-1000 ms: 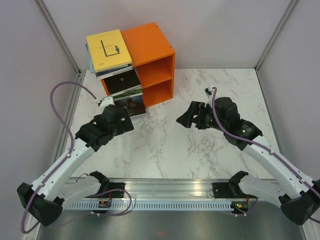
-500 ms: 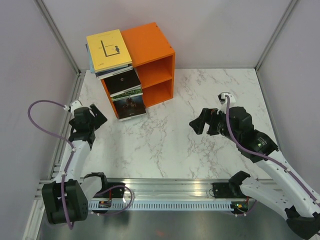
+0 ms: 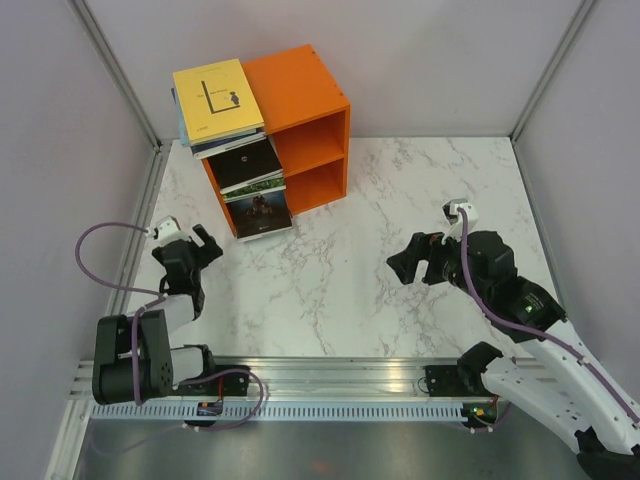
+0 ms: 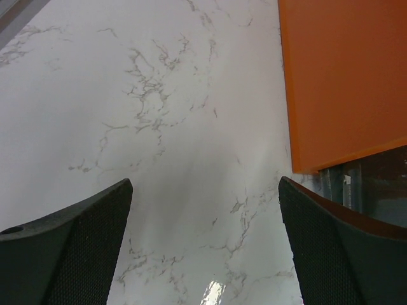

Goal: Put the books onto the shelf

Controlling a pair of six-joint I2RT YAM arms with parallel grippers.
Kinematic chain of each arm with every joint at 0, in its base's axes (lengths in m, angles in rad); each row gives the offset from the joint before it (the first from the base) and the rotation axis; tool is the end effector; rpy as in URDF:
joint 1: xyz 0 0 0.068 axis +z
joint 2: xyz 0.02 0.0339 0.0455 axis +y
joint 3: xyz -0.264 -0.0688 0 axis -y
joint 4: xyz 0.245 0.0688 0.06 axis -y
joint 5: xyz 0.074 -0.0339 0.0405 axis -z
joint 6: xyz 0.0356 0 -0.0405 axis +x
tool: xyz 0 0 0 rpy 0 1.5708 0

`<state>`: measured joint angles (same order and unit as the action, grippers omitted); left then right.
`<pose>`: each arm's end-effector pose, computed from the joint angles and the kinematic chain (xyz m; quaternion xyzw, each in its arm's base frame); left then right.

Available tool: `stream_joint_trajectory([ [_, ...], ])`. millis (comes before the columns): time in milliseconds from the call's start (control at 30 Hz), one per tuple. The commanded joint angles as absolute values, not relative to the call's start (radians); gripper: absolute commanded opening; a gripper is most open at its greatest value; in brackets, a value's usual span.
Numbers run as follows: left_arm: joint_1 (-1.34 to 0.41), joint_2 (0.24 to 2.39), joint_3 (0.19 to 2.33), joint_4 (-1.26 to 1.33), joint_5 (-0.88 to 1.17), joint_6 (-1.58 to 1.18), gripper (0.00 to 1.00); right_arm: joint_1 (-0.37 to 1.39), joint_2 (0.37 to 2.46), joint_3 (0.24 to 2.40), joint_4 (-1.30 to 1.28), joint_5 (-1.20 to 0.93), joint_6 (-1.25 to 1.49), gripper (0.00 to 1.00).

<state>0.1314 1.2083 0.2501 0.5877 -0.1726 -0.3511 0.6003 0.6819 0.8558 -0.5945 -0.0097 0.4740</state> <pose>0.2153 0.0346 0.1549 -0.2437 0.7867 0.0090 0.5671 0.1203 0.0828 0.3366 -0.0556 0.8373 0.2818 0.4652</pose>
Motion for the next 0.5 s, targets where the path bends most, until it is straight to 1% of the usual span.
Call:
stream_joint_trajectory([
  [0, 0.123, 1.273, 0.244, 0.894, -0.130, -0.252, 0.96, 0.604, 0.663, 0.864, -0.575, 0.024, 0.443, 0.98],
  [67, 0.118, 1.296, 0.221, 0.974, -0.118, -0.233, 0.98, 0.604, 0.657, 0.862, -0.565, 0.057, 0.425, 0.98],
  [100, 0.109, 1.292, 0.236, 0.939, -0.109, -0.226, 1.00, 0.603, 0.650, 0.855, -0.560, 0.075, 0.417, 0.98],
  [167, 0.092, 1.314, 0.238, 0.968, -0.055, -0.175, 1.00, 0.604, 0.647, 0.844, -0.540, 0.112, 0.400, 0.98],
  [267, 0.011, 1.356, 0.253, 1.009, -0.046, -0.065, 1.00, 0.604, 0.640, 0.815, -0.499, 0.123, 0.361, 0.98],
  [300, -0.061, 1.438, 0.205, 1.195, -0.040, -0.013, 1.00, 0.604, 0.638, 0.802, -0.476, 0.147, 0.359, 0.98],
  [333, -0.061, 1.472, 0.189, 1.260, -0.069, -0.002, 1.00, 0.604, 0.640, 0.798, -0.476, 0.147, 0.367, 0.98],
  [400, -0.071, 1.433, 0.225, 1.059, -0.074, -0.008, 1.00, 0.604, 0.641, 0.787, -0.446, 0.219, 0.393, 0.98],
  [433, -0.072, 1.457, 0.206, 1.215, -0.099, -0.002, 1.00, 0.604, 0.644, 0.778, -0.411, 0.242, 0.425, 0.98],
  [467, -0.083, 1.442, 0.215, 1.171, -0.113, -0.003, 1.00, 0.604, 0.646, 0.766, -0.393, 0.305, 0.443, 0.98],
])
